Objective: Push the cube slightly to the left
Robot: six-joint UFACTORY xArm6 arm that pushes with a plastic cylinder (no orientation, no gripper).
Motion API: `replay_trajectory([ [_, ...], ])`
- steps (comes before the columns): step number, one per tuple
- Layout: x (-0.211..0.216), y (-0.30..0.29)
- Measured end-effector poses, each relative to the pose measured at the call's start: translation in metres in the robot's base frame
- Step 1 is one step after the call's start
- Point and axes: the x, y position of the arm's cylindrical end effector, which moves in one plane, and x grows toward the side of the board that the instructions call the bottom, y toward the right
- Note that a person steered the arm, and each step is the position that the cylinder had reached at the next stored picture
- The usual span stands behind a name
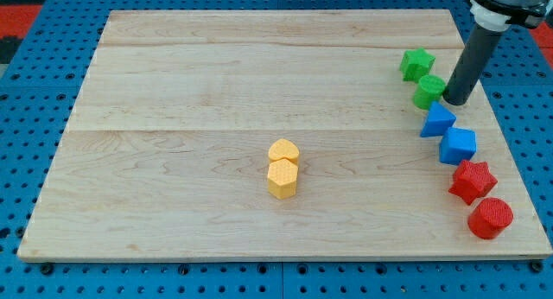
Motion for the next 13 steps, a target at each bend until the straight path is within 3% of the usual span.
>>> replay_trajectory([
  [3,0.006,0.027],
  [6,0.091,0.042],
  [13,0.080,0.033],
])
